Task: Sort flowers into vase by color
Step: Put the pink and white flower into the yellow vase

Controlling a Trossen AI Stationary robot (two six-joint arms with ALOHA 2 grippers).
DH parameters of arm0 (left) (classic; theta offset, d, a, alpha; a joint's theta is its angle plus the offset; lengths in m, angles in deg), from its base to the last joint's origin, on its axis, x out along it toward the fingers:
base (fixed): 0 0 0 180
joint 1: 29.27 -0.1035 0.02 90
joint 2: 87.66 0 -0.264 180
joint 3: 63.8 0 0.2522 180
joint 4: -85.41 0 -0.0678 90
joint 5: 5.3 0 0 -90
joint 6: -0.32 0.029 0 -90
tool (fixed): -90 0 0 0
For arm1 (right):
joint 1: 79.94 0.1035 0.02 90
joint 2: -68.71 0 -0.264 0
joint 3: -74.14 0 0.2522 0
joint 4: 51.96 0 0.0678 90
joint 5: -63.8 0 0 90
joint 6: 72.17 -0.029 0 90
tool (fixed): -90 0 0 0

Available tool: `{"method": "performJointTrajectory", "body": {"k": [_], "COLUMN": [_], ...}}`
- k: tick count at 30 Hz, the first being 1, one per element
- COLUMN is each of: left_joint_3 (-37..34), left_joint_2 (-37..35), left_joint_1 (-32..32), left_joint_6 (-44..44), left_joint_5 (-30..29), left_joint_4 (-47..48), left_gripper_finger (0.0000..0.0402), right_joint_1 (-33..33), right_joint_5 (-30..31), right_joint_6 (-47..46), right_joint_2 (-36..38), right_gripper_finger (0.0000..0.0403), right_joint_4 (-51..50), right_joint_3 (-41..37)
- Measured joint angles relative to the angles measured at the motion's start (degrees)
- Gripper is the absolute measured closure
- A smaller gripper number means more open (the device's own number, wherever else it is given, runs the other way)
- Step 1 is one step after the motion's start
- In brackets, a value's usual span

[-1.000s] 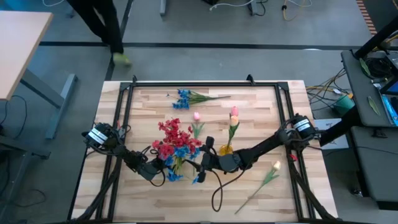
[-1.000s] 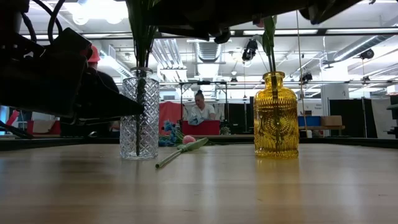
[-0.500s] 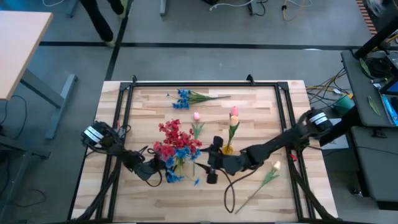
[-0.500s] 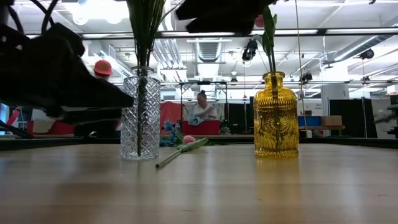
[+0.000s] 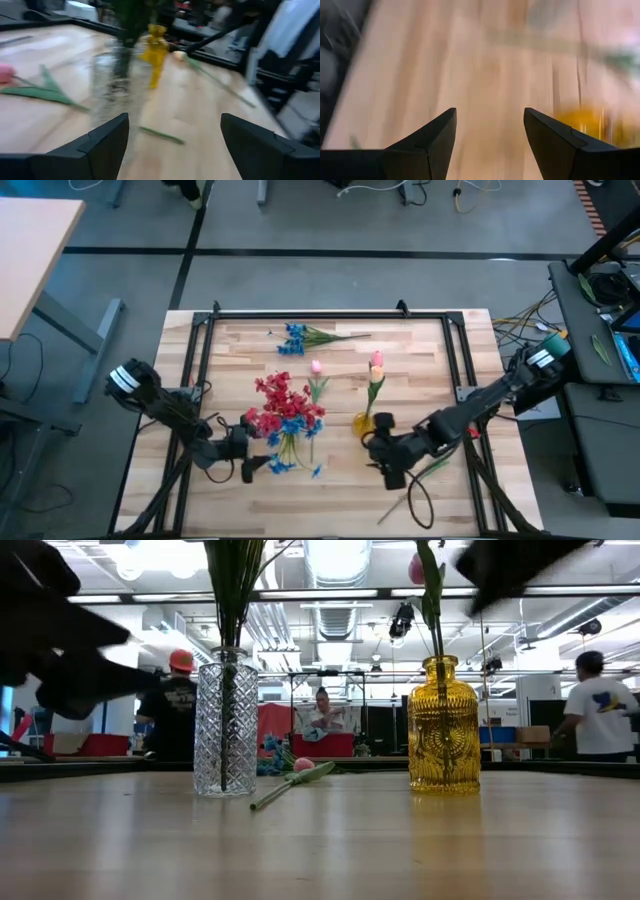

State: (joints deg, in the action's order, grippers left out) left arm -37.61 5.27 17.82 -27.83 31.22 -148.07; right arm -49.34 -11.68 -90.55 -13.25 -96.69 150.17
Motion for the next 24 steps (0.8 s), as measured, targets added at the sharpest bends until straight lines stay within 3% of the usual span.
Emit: {"method": "performJointTrajectory", "body": {"k": [3,5,9,13,17,24], "left_joint_3": [3.3,7.0,16.7,27.3,37.6,55.8], "left_joint_2": [-1.0,-1.2,-1.1,0.5,4.9,17.3], "left_joint_1": [1.0,1.3,1.9,2.7,3.7,3.9], "left_joint_6": [-2.2,-3.8,-9.3,-17.3,-18.7,-17.7], "left_joint_5": [0.5,0.5,0.6,0.6,0.6,-0.5], "left_joint_4": [4.7,11.2,29.0,48.7,59.9,67.9], "left_gripper_finger": [0.0104,0.0104,0.0104,0.0104,0.0104,0.0104], "right_joint_1": [1.2,1.2,1.2,2.6,5.3,10.6], "right_joint_5": [-2.4,-8.9,-20.5,-30.0,-31.5,-29.2], "right_joint_6": [-9.6,-16.7,-31.8,-39.8,-41.7,-35.9], "right_joint_2": [0.6,0.9,0.9,0.9,1.0,1.0], "right_gripper_finger": [0.0179,0.0179,0.0179,0.0179,0.0179,0.0179], "right_joint_4": [-9.5,-13.7,-19.1,-20.9,-21.1,-25.8], "right_joint_3": [0.0,-0.1,-0.1,-0.1,0.0,-0.9]}}
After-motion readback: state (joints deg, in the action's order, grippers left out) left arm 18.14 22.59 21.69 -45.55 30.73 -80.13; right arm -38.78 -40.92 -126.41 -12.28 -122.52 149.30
